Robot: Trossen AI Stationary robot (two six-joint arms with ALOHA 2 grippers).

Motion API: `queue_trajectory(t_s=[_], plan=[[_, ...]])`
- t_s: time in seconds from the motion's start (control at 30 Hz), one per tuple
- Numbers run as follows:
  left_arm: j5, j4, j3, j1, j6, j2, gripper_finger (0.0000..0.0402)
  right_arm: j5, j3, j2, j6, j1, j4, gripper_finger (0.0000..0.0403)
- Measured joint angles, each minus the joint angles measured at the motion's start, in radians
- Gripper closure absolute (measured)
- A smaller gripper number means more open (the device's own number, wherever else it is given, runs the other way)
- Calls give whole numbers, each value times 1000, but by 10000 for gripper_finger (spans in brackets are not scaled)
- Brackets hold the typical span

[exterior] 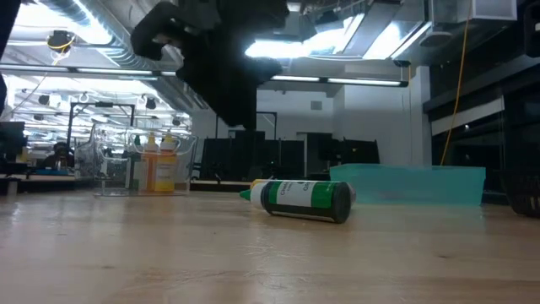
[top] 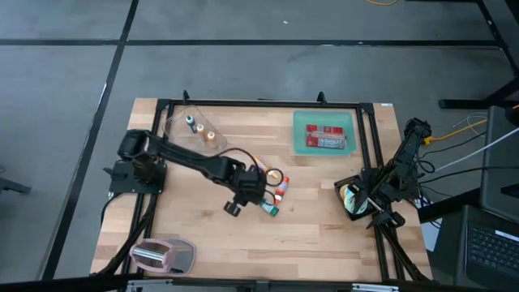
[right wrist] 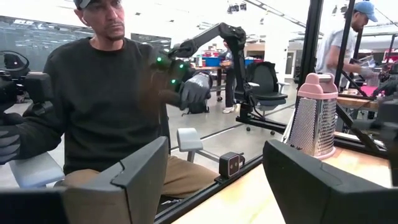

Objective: Pick & Place Food Item
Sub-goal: Put the green food coloring bottle into the transparent bin

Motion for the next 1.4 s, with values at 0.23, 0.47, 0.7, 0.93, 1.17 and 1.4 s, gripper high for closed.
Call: queue_trajectory(t_s=[0.23,0.47,0.7,0.93,1.17,1.4], plan=[[-19,42,0,-12,-7,58,288,-42,0,0,9,0,0,144],[-38,41,-4,9,-8,61,288,-41,0,0,9,0,0,144],[-39,55,-24,41,-23,99,288,-41,0,0,8,0,0,144],[-36,72,-24,44,-18,149,288,-41,0,0,8,0,0,144],[-31,60,-26,44,-26,160,288,-41,0,0,4,0,1,144],[-31,62,-25,44,-26,164,288,-41,0,0,1,0,4,144]])
